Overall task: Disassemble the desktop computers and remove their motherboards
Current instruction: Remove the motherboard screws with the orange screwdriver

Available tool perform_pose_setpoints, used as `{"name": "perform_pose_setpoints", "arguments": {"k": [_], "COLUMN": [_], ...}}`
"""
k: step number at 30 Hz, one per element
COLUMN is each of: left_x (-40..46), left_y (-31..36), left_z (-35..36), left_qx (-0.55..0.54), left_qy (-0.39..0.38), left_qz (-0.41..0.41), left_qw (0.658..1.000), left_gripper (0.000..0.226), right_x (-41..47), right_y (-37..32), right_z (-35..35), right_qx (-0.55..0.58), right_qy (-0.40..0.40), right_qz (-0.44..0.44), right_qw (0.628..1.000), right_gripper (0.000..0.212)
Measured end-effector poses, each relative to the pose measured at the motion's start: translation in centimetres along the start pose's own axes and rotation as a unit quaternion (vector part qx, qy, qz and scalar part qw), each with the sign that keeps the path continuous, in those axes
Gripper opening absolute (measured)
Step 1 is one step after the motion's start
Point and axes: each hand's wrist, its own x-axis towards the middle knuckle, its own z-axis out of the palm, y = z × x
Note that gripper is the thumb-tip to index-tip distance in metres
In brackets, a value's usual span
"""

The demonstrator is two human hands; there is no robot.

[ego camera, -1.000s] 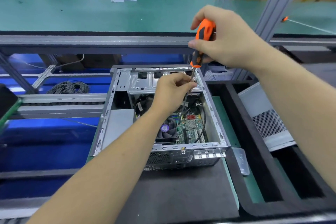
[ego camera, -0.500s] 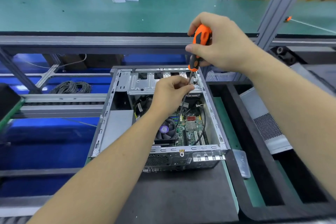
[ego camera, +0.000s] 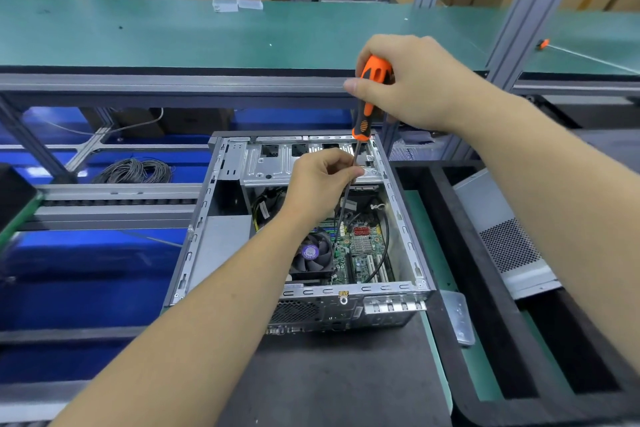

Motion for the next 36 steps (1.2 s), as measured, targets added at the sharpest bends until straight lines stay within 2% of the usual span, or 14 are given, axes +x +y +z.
{"name": "perform_pose_setpoints", "arguments": {"k": [11, 14, 17, 19, 21, 22, 25, 27, 28, 29, 31, 33, 34, 36], "left_x": [0.3, 0.2, -0.1, -0.3, -0.4, -0.4, -0.6, -0.8, -0.7, -0.7, -0.5, -0.1, 0.0, 0.2], "left_y": [-0.6, -0.8, -0.8, -0.7, -0.7, -0.8, -1.0, -1.1, -1.1, -1.1, -1.2, -1.2, -1.2, -1.2], "left_z": [-0.1, 0.1, 0.5, 0.5, 0.2, 0.0, -0.1, 0.2, 0.3, 0.4, 0.1, -0.4, -0.6, -0.8], "left_qx": [-0.022, -0.021, -0.014, -0.007, -0.009, -0.011, -0.022, -0.043, -0.047, -0.044, -0.035, -0.032, -0.029, -0.022], "left_qy": [0.009, -0.009, -0.060, -0.102, -0.120, -0.122, -0.098, -0.077, -0.073, -0.072, -0.080, -0.106, -0.122, -0.123], "left_qz": [-0.019, -0.023, -0.038, -0.050, -0.057, -0.060, -0.055, -0.061, -0.063, -0.064, -0.065, -0.069, -0.071, -0.072], "left_qw": [1.000, 0.999, 0.997, 0.994, 0.991, 0.991, 0.993, 0.994, 0.994, 0.994, 0.994, 0.991, 0.990, 0.990], "left_gripper": [0.016, 0.012, 0.010, 0.018, 0.022, 0.023, 0.021, 0.019, 0.019, 0.020, 0.020, 0.020, 0.021, 0.023], "right_x": [1.3, 1.6, 1.6, 1.9, 2.4, 2.5, 3.3, 3.7, 3.9, 3.9, 3.7, 3.4, 3.2, 3.2], "right_y": [-0.8, -0.9, -1.3, -1.6, -1.6, -1.9, -1.9, -2.2, -2.3, -2.3, -2.2, -1.9, -1.9, -1.7], "right_z": [0.3, 0.4, 0.3, -0.2, -1.5, -2.3, -3.7, -3.2, -2.9, -2.6, -2.0, -2.6, -3.1, -3.7], "right_qx": [-0.026, -0.101, -0.201, -0.233, -0.197, -0.167, -0.108, -0.148, -0.192, -0.246, -0.293, -0.231, -0.190, -0.132], "right_qy": [-0.023, -0.014, -0.013, -0.071, -0.157, -0.193, -0.238, -0.237, -0.224, -0.211, -0.191, -0.211, -0.232, -0.260], "right_qz": [0.021, 0.066, 0.099, 0.043, -0.057, -0.078, -0.012, 0.072, 0.076, 0.044, -0.051, -0.094, -0.097, -0.097], "right_qw": [0.999, 0.993, 0.974, 0.969, 0.966, 0.964, 0.965, 0.957, 0.952, 0.945, 0.935, 0.945, 0.949, 0.952], "right_gripper": [0.035, 0.055, 0.060, 0.053, 0.025, 0.017, 0.043, 0.061, 0.066, 0.064, 0.046, 0.013, 0.005, 0.023]}}
